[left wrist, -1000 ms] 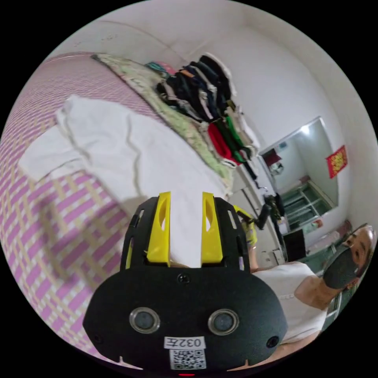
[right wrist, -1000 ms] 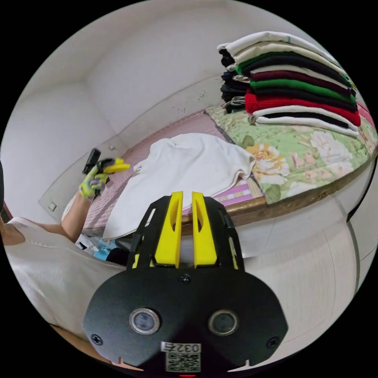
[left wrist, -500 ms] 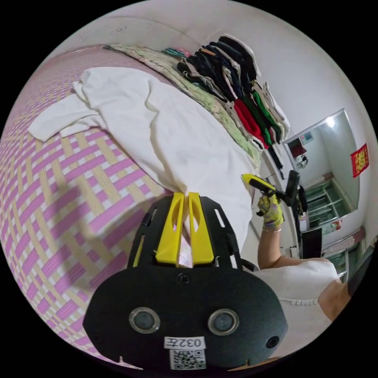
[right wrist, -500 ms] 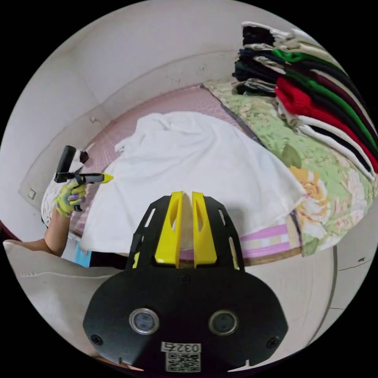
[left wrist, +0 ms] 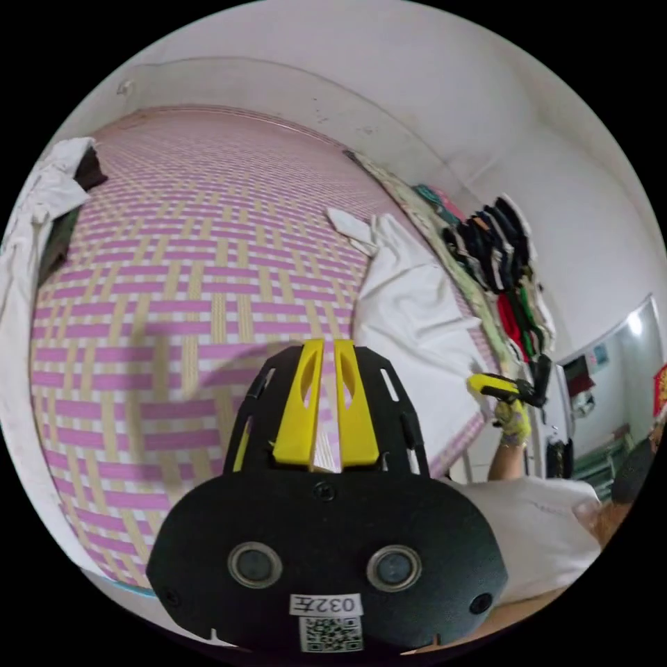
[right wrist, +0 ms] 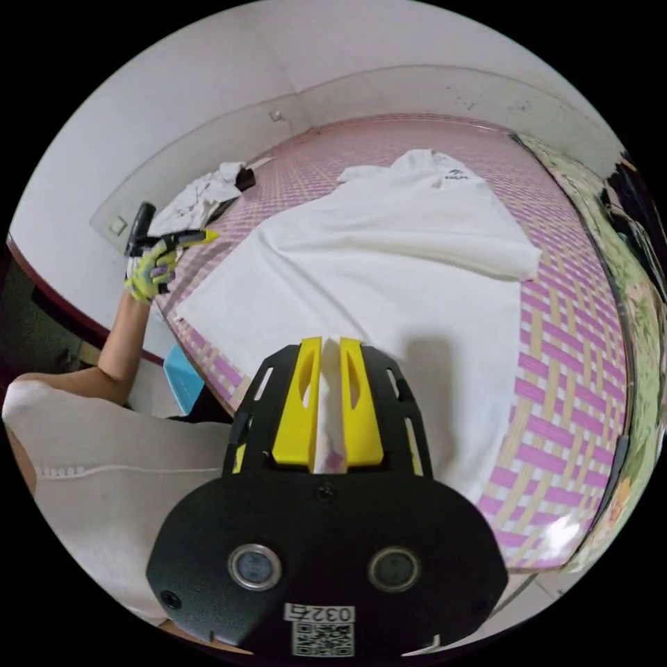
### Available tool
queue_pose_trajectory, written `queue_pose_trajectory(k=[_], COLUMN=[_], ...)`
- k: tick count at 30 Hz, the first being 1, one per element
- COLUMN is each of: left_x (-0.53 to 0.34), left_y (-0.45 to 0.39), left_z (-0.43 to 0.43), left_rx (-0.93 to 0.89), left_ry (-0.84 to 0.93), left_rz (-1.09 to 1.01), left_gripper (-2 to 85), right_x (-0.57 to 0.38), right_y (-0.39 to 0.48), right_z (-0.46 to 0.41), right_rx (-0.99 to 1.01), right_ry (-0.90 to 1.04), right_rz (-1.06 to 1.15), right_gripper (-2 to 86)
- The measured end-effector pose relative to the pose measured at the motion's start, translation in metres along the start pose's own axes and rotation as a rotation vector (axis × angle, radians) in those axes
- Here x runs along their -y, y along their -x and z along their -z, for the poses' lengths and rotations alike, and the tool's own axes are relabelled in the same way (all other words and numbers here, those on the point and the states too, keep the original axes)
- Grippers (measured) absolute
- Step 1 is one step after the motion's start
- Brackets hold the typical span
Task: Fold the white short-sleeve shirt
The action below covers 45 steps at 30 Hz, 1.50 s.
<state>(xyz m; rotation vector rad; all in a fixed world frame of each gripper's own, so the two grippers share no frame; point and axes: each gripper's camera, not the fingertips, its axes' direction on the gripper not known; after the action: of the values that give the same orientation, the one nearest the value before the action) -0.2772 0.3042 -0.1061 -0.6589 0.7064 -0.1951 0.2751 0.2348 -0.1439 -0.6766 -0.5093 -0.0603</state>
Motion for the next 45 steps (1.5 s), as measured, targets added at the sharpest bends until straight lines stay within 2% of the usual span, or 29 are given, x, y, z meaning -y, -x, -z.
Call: queue_pose_trajectory(k=[4,7,10,13,18,24,26,28,31,36,40,45], left_x=[-0.056,-0.084,-0.104,-0.119,-0.141,-0.164,-0.170,-0.174,-0.177,-0.182,-0.193,-0.205], left_y=[-0.017,-0.029,-0.037,-0.038,-0.038,-0.058,-0.068,-0.079,-0.095,-0.139,-0.171,-0.206], left_z=[0.005,0.007,0.013,0.017,0.018,0.021,0.019,0.014,0.004,-0.018,-0.033,-0.051], left_rx=[-0.104,-0.088,-0.058,-0.060,-0.127,-0.049,-0.002,0.029,0.071,0.263,0.228,0.301], left_ry=[0.000,0.037,0.055,0.078,0.080,0.055,0.048,0.037,0.033,0.064,0.048,0.016], left_rz=[-0.056,-0.070,-0.078,-0.090,-0.089,-0.162,-0.197,-0.223,-0.252,-0.376,-0.483,-0.585], left_gripper=[6.7,9.8,10.8,10.7,11.4,11.7,11.6,11.3,11.2,11.6,11.6,11.6], right_x=[-0.051,-0.082,-0.097,-0.098,-0.092,-0.084,-0.084,-0.085,-0.076,-0.043,-0.005,0.036], right_y=[-0.062,-0.110,-0.139,-0.154,-0.161,-0.168,-0.171,-0.183,-0.192,-0.178,-0.161,-0.135], right_z=[0.071,0.099,0.097,0.082,0.074,0.075,0.090,0.121,0.163,0.219,0.239,0.241], right_rx=[-0.113,-0.019,0.163,0.217,0.276,0.332,0.449,0.682,0.844,0.806,0.804,0.756], right_ry=[-0.117,-0.148,-0.120,-0.042,-0.024,0.032,-0.052,-0.245,-0.424,-0.540,-0.555,-0.533], right_rz=[-0.191,-0.302,-0.321,-0.326,-0.290,-0.222,-0.184,-0.138,-0.081,0.010,0.071,0.100], right_gripper=[5.2,5.7,7.2,8.6,8.3,3.1,2.0,0.6,-0.6,-0.9,-1.0,-1.0])
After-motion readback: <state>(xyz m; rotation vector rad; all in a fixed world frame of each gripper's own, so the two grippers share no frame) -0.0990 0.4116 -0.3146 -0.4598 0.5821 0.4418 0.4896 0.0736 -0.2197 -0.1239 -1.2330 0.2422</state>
